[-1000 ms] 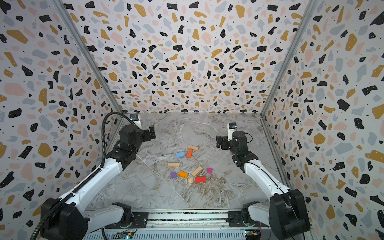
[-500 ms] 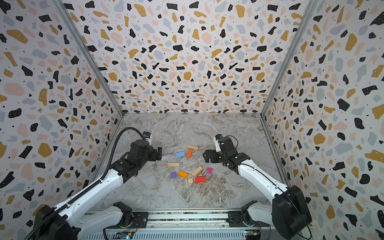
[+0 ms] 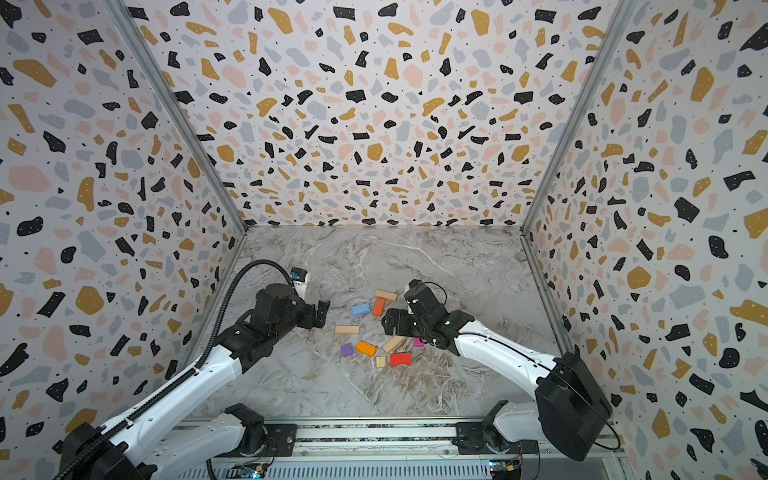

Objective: Build the wood block tower
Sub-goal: 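Lower the right gripper onto the wood bar numbered 31 and close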

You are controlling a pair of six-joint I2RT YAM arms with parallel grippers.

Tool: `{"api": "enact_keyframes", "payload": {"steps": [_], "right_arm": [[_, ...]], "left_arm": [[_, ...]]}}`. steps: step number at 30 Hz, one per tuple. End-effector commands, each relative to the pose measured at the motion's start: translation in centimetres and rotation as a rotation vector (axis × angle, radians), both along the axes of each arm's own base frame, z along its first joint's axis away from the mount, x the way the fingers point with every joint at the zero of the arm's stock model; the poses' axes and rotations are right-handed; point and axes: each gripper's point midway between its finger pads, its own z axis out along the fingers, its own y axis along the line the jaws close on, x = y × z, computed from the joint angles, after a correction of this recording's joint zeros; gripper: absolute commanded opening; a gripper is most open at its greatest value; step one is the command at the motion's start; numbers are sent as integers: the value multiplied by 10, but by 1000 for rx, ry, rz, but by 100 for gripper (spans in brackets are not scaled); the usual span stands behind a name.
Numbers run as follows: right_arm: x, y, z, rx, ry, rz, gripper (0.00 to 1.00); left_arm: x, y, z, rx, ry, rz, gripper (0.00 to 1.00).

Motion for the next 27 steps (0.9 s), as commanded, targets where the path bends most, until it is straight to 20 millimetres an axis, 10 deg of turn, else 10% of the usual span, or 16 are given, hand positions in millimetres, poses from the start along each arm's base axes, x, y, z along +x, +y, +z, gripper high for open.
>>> {"api": "enact_keyframes", "payload": {"steps": [1,9,27], "right_arm": [[1,9,-7,18,32,-25,93],[-8,3,-40,-45,85,-61,74],[-3,12,-78,-124,160,-114,69]], "left_arm": [[1,-7,6,-16,-8,-29,100],[3,-9,1,-10,18,-27,100],[3,-4,8,-16,-24,-6,100]]}}
